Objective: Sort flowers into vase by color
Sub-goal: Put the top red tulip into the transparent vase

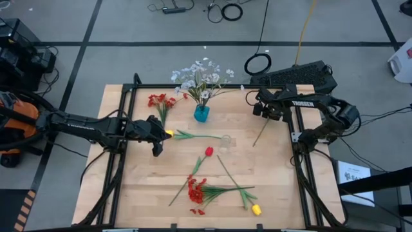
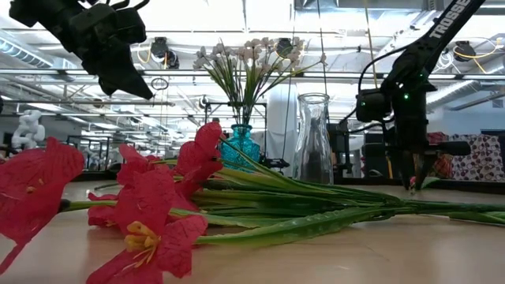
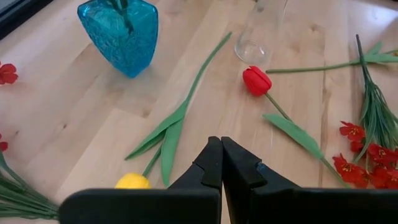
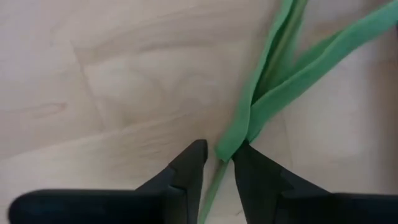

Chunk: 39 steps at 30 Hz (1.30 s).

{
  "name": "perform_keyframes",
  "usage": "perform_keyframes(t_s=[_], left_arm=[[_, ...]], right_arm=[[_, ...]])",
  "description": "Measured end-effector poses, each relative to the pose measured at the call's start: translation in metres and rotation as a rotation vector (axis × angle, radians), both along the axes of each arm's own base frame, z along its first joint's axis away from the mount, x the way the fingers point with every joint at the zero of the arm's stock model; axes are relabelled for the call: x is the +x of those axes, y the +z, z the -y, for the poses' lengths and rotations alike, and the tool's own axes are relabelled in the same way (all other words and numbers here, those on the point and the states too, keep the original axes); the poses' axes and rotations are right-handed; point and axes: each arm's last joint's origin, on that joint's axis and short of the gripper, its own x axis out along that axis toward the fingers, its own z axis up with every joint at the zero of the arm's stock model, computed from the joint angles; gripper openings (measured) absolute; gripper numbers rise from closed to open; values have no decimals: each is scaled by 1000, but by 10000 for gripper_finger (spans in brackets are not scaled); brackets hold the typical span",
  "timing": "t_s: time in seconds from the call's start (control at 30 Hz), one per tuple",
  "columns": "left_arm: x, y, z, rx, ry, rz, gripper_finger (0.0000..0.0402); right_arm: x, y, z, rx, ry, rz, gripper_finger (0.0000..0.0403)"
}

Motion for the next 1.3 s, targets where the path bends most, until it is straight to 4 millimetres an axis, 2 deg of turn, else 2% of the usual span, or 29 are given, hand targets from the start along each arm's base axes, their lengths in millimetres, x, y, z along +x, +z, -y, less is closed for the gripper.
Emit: perform_keyframes(t_s=[0.2,0.27,0.4,0.57,0.77,0.9,1.1,1.3], left_arm=[[0,0,0,25,-20,0,4],[0,0,0,25,-21,0,4],[0,0,0,25,-21,-1,4],[1,1,0,46,-37,0,4],[1,1,0,46,-38,0,4],[1,1,0,59,-48,-2,4],[1,1,0,61,-49,-3,4],[1,1,0,61,-50,-3,4]], right_arm=[[12,12,-8,-82,191,91,11],[18,15,-11,-63,264,163,7],[29,15,-23,53,522,302,4],[40,13,-40,109,760,336,3],[50,13,-55,62,732,275,1],[56,23,-70,14,753,303,1],[54,60,-103,-196,753,357,0],[37,102,-131,-468,697,482,0]])
